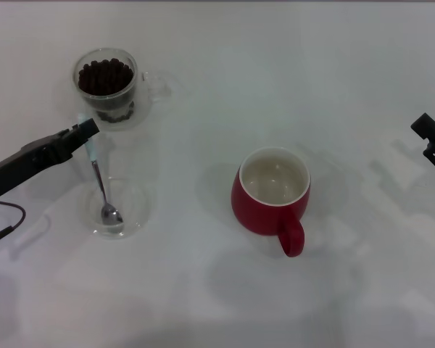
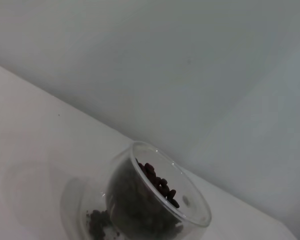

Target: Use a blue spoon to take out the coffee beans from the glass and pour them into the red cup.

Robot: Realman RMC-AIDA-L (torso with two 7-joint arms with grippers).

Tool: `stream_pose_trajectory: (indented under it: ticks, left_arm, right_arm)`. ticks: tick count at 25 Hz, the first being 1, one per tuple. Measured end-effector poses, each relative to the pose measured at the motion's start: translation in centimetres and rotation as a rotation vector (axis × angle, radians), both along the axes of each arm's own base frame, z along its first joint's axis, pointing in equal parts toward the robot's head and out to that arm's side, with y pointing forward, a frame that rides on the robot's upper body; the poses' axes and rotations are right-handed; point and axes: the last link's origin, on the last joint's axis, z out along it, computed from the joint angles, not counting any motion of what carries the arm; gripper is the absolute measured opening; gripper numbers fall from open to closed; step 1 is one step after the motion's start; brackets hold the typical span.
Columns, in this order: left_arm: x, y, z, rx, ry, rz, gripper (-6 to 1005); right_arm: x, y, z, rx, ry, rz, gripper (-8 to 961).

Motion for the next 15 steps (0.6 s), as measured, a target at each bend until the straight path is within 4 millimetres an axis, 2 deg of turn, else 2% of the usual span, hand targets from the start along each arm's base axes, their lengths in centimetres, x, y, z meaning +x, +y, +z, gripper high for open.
stream_pose_trajectory:
  ticks: [12,15]
  left_arm:
    - [-0.22,0.02,-0.45,-0.015,0.029,0.007,129]
    - [-0.34,0.01,-0.35,-0.011,0.036,0.006,196]
  right_arm:
    - [-0.10,0.46,-0.05,-0.001,-0.004,0.002,578]
    - [-0.17,0.58,-0.06,-0.002,-0.002,0.005,578]
